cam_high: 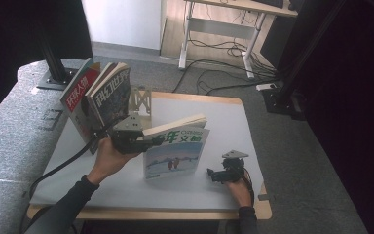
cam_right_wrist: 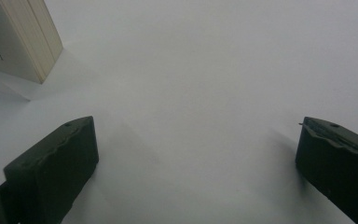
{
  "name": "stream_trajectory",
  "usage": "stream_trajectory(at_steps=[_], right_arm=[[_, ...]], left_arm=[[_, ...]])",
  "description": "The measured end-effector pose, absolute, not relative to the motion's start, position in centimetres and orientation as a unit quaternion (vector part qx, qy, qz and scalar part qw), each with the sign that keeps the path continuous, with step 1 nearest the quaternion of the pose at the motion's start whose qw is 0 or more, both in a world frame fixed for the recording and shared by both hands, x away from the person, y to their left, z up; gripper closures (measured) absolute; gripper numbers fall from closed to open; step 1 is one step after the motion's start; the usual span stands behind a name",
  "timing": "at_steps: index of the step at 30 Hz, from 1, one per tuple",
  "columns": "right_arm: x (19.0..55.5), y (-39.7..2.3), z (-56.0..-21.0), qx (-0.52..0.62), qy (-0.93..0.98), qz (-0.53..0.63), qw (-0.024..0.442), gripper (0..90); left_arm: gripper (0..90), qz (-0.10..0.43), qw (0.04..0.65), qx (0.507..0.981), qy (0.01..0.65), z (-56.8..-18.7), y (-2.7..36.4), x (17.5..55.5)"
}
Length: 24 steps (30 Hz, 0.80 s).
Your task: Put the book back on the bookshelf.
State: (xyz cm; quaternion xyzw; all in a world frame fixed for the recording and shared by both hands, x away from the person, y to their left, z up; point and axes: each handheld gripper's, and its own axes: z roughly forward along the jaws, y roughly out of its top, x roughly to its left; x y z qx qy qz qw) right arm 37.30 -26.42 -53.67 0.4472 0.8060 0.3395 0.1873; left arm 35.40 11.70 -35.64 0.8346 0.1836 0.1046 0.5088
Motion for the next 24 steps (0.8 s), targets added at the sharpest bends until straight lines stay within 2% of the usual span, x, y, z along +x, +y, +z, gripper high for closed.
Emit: stream_trajectory(at_steps=[9,24], right_arm=[[37.3,-26.4,-53.7,0.449,0.805,0.341,0.187,0.0],[37.3,-26.4,-53.7,0.448,0.805,0.341,0.187,0.0]], left_arm=[[74.1,0.099,0.52,0.826,0.193,-34.7,11.7,35.5],[74.1,0.112,0.504,0.831,0.208,-32.4,13.1,35.7]])
